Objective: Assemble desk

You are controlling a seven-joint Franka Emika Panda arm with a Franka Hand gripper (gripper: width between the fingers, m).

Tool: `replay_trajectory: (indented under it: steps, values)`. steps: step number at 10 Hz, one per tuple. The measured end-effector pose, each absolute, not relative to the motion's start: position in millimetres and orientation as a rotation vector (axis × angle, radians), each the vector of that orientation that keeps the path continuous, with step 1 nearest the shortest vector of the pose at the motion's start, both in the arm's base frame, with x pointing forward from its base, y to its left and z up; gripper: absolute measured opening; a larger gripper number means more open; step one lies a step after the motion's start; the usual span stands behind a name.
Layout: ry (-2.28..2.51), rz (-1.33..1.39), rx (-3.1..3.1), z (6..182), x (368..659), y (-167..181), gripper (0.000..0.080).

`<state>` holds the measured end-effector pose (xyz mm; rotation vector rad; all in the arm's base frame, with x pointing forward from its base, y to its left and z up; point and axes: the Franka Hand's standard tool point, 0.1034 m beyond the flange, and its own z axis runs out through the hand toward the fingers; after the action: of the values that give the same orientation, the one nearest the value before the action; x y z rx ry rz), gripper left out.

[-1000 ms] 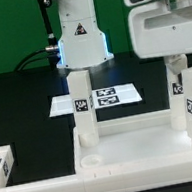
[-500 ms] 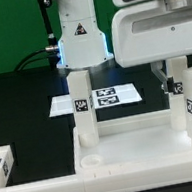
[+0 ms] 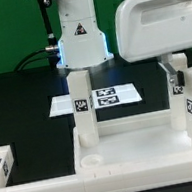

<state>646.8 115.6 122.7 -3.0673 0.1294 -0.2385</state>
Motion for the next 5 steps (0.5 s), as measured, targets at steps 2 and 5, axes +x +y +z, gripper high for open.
replay_trajectory:
  steps: [2, 5]
  values:
    - [0.351, -0.231, -3.041, 122.6, 647.0, 113.6, 0.0289]
    - [1.005, -0.2, -2.872, 121.5, 647.0, 106.4, 0.0289]
